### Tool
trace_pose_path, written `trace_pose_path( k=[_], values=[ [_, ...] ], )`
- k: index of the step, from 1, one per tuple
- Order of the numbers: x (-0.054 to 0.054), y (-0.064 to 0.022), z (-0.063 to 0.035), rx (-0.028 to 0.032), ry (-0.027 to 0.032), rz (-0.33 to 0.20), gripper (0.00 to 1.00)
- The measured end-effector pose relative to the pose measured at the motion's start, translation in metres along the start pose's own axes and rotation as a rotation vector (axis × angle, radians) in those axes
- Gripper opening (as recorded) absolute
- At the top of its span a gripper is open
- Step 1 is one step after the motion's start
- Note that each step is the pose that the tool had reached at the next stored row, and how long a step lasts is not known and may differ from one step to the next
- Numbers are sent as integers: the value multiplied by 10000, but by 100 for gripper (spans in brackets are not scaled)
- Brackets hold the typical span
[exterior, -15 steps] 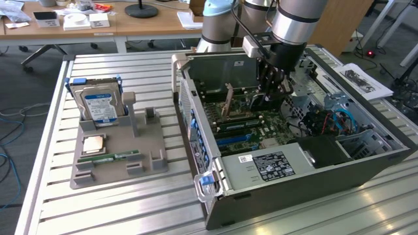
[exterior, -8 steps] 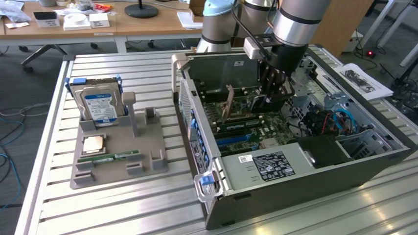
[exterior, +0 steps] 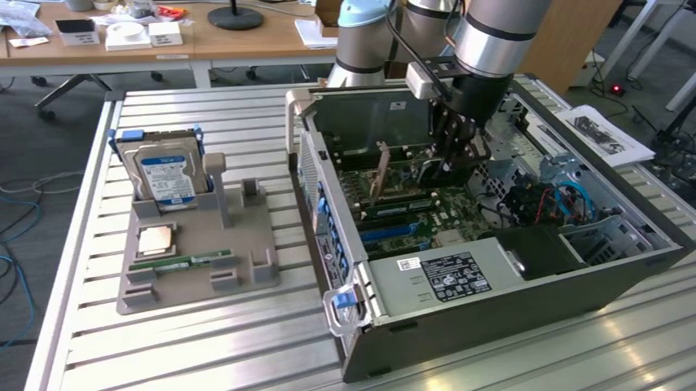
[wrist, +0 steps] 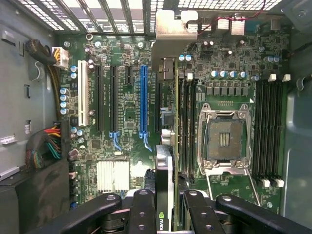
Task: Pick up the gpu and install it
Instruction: 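Insert the gpu into the slot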
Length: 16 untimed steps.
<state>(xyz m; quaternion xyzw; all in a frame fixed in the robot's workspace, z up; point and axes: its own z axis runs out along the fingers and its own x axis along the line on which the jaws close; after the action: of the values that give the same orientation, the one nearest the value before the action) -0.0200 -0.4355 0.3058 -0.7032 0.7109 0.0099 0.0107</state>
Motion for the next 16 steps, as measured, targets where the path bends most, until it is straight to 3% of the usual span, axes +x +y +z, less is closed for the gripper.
trace_pose_path(
  k=[16],
  values=[
    [1, 0, 50, 6, -4, 0, 27]
  ],
)
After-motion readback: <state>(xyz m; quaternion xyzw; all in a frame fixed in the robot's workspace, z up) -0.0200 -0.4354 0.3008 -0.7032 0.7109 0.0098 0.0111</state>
